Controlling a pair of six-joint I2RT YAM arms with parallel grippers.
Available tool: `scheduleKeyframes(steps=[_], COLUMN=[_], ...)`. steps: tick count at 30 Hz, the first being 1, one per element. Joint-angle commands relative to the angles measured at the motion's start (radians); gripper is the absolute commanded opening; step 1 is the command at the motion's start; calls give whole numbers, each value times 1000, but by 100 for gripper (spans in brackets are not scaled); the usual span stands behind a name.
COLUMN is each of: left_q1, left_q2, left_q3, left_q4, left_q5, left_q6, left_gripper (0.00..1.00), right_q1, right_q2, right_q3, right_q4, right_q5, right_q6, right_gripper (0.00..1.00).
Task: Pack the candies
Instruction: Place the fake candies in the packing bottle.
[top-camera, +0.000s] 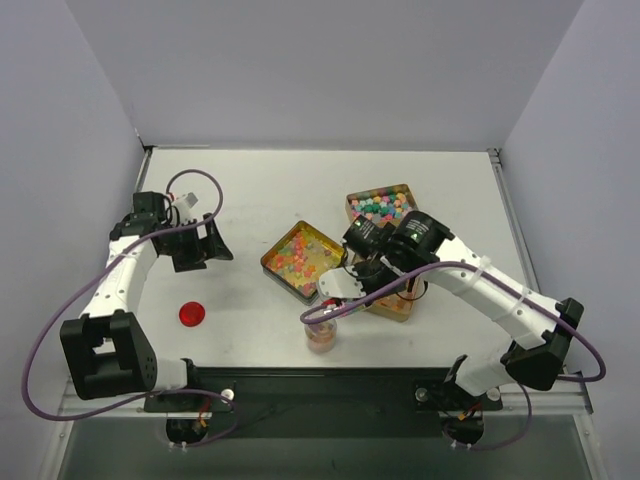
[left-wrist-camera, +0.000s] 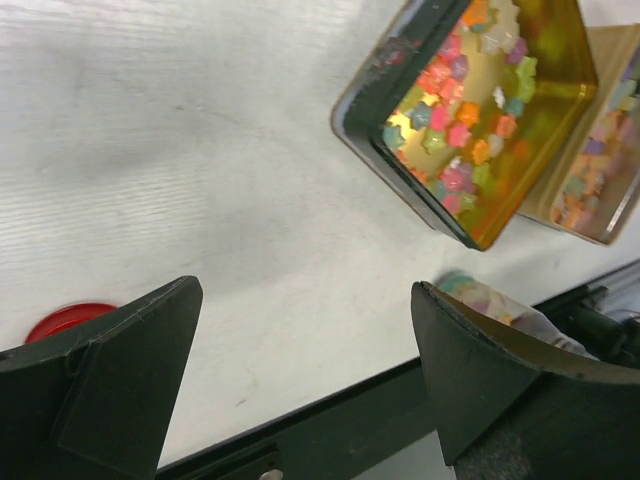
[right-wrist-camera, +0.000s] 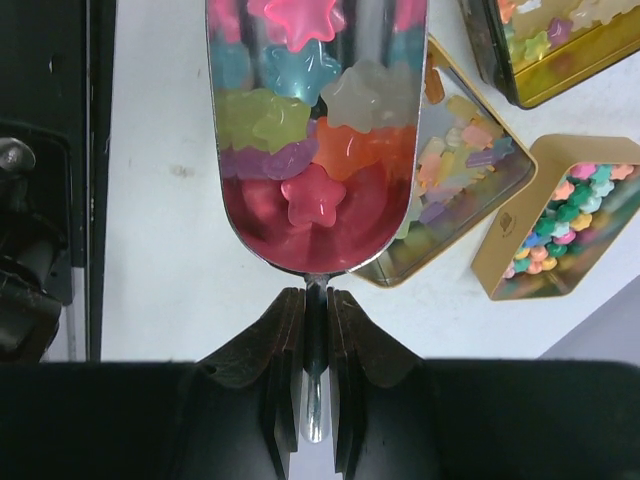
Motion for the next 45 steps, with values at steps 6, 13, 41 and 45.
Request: scheduleKeyframes(steps=[6,13,41,45], left_q1=[25,62,103,102], left_q2=[-91,-151,-233,-224], left_q3=[9,-31,-94,-89], left_q4=[70,86,117,111], left_q5=[-190,-168,-89,-78], left_q6=[23,8,-43,-46], left_gripper=[97,97,97,97], right_q1=[127,148,80,-259], right_q2=[57,173,129,76], right_q3=[56,157,148,83], right_q4=[-157,-220,-151,-36], right_q5=[231,323,434,296], right_q6=[40,67,198,375], right_gripper=[0,0,0,0])
